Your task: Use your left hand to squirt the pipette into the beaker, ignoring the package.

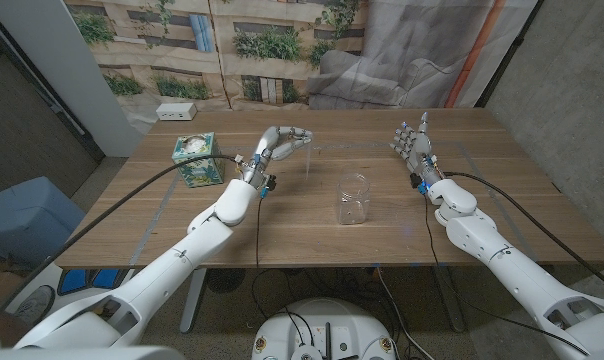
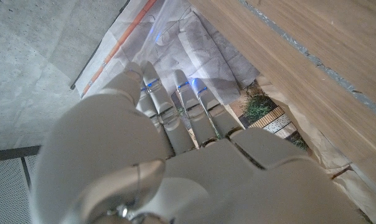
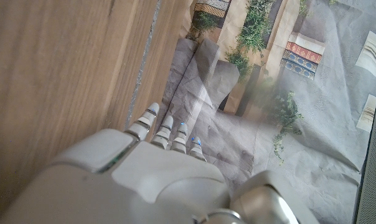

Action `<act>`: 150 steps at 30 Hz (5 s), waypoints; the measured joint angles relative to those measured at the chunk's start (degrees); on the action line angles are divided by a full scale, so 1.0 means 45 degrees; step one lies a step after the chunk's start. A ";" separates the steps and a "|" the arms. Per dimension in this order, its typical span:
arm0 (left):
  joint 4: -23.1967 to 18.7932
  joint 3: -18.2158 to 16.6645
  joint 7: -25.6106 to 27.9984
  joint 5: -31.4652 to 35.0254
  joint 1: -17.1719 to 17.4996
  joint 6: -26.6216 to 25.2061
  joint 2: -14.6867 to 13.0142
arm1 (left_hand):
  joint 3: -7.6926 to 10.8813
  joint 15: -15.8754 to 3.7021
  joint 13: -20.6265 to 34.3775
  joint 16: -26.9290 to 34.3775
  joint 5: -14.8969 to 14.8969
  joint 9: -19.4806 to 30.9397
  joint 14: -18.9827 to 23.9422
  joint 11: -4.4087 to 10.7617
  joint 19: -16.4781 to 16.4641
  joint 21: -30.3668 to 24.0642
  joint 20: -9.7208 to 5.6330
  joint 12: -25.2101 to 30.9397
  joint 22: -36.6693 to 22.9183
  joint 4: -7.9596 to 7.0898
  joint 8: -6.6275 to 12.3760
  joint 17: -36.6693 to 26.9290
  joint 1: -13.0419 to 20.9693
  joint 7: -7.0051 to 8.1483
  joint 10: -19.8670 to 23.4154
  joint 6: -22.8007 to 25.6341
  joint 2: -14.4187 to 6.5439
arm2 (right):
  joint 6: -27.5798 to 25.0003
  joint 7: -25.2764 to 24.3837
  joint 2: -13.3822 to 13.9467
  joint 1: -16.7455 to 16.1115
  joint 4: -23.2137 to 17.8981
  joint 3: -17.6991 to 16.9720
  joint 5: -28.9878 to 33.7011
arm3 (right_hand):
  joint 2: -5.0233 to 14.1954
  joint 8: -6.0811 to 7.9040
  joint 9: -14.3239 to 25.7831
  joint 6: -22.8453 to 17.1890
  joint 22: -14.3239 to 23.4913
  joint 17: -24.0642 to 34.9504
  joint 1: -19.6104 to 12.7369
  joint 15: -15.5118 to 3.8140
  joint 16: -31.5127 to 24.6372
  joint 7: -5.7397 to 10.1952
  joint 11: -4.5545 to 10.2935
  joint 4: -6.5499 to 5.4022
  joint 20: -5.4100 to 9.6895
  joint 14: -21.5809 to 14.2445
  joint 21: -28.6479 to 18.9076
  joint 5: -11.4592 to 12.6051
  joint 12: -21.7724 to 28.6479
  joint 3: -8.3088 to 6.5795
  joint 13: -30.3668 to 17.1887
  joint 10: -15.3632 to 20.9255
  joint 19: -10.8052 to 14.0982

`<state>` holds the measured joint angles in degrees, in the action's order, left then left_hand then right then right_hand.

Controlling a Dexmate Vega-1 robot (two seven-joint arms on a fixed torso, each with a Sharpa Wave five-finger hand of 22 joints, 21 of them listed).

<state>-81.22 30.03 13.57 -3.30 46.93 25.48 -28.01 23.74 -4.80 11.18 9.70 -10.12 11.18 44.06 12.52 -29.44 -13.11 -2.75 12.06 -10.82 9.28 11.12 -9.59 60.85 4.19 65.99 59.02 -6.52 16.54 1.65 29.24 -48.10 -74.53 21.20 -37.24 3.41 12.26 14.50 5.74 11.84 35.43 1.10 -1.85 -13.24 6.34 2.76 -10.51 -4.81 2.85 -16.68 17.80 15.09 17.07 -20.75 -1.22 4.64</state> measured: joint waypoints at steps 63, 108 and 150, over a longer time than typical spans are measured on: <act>-0.0770 -0.0186 -0.0673 -0.0907 0.0324 -0.0504 -0.0495 | -0.0161 0.0154 0.0007 0.0001 -0.0007 -0.0061 -0.0560 -0.0028 0.0133 0.0006 0.0001 -0.0141 0.0033 -0.0126 -0.0120 0.0052 -0.1751 0.0002 -0.0853 -0.0591 0.0755 | 0.0003 0.0006 -0.0007 -0.0002 -0.0010 0.0000 0.0003 | 0.0000 0.0000 -0.0002 0.0000 0.0000 -0.0001 0.0000 0.0000 0.0000 0.0000 -0.0044 0.0000 0.0000 0.0000 0.0000 0.0000 0.0000 0.0000 0.0005 -0.0004 0.0000; -0.1676 -0.0420 -0.0826 0.2426 -0.0361 0.0390 -0.2211 | 0.0035 0.0188 0.0007 0.0001 -0.0006 -0.0061 -0.0640 -0.0056 0.0133 0.0006 0.0001 -0.0090 0.0031 0.0066 -0.0120 0.0058 -0.1747 0.0026 -0.0866 -0.0512 0.0652 | 0.0008 0.0003 -0.0003 -0.0002 -0.0007 0.0001 0.0003 | 0.0000 0.0000 -0.0003 0.0000 0.0000 0.0000 0.0000 0.0000 0.0000 0.0000 -0.0043 0.0000 0.0000 0.0000 0.0000 0.0000 0.0000 0.0000 0.0002 -0.0049 0.0000; -0.3342 -0.1106 -0.0792 0.4481 0.1269 -0.0755 -0.4647 | 0.0193 0.0222 0.0006 0.0001 -0.0065 -0.0023 -0.0948 0.0014 0.0201 0.0006 0.0070 -0.0190 0.0002 0.0223 -0.0111 0.0025 -0.1275 0.0207 -0.1574 -0.1112 0.0385 | -0.0005 -0.0007 -0.0007 -0.0001 -0.0016 0.0003 0.0004 | 0.0000 0.0000 -0.0003 0.0000 0.0000 0.0000 0.0000 0.0000 0.0000 0.0000 0.0047 0.0000 0.0000 0.0000 0.0000 0.0000 -0.0001 0.0000 0.0001 0.0050 0.0000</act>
<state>-96.26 25.05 10.00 16.86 52.64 22.08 -48.92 24.61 -3.80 11.21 9.71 -10.42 11.07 39.80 12.58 -28.53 -13.09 -2.44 11.21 -10.81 10.28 10.62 -9.48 55.11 5.12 58.90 54.01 -4.78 16.51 1.62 29.21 -48.11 -74.60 21.22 -37.22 3.41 12.26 14.49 5.74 11.84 35.43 1.10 -1.85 -13.24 6.33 2.97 -10.51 -4.81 2.85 -16.68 17.80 15.09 17.07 -20.75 -1.00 4.64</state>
